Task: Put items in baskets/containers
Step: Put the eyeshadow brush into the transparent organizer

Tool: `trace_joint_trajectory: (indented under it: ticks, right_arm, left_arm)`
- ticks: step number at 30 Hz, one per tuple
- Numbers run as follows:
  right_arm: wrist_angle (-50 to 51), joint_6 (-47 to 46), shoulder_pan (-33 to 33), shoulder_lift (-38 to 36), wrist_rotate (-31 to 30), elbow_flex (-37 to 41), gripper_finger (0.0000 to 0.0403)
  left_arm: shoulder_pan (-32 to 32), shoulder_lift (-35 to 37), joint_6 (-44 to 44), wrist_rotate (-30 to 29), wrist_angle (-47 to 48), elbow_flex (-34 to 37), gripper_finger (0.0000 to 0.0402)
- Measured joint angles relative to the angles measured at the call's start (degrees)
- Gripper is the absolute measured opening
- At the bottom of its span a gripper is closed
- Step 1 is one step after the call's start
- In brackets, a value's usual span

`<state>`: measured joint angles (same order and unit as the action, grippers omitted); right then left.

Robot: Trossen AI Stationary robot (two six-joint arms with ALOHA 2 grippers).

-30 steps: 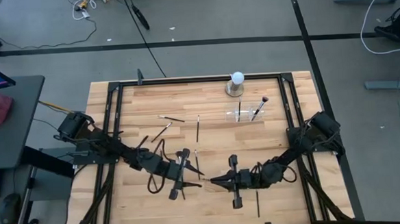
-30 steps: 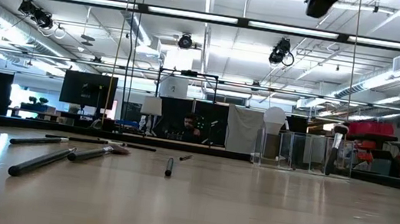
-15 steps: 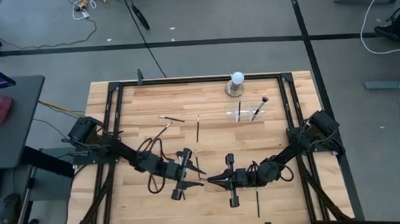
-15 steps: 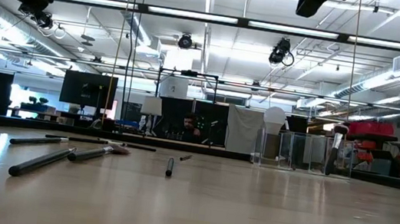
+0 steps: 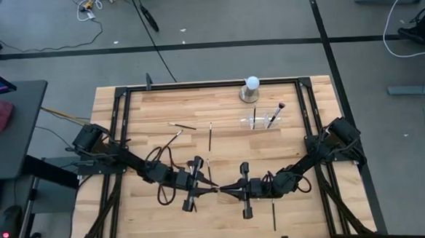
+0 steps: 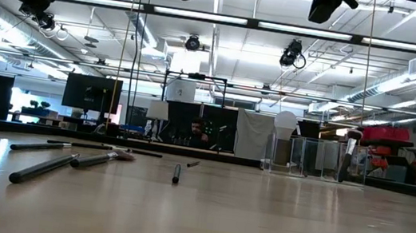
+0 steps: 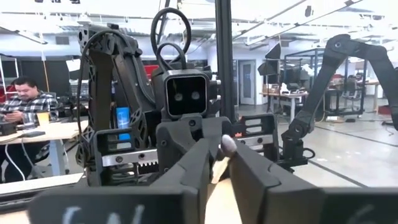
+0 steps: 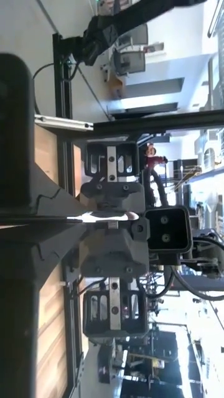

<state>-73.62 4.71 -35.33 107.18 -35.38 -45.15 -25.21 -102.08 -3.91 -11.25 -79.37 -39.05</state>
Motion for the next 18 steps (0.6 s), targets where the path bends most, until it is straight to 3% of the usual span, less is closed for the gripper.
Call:
trace_joint_trajectory:
  ticks: [5, 11, 14, 18]
  right_arm:
    - [1.3, -0.5, 0.0, 0.0, -0.5, 0.0, 0.0004]
    - [6.0, -3.0, 0.0, -0.1, -0.2, -0.1, 0.0015]
    - [10.2, -3.8, -0.6, -0.3, -4.5, -0.2, 0.0032]
    - [24.8, -9.3, -1.9, -3.7, -9.9, 0.0, 0.0073]
  left_arm:
    - [0.0, 0.0, 0.0, -0.2, 0.4, 0.0, 0.0013]
    - [0.0, 0.0, 0.5, 0.0, 2.9, 0.0, 0.0009]
    - [0.0, 0.1, 1.8, -0.5, 5.6, 0.0, 0.0009]
    - [0.1, 2.0, 3.1, -3.3, 10.6, -0.1, 0.0009]
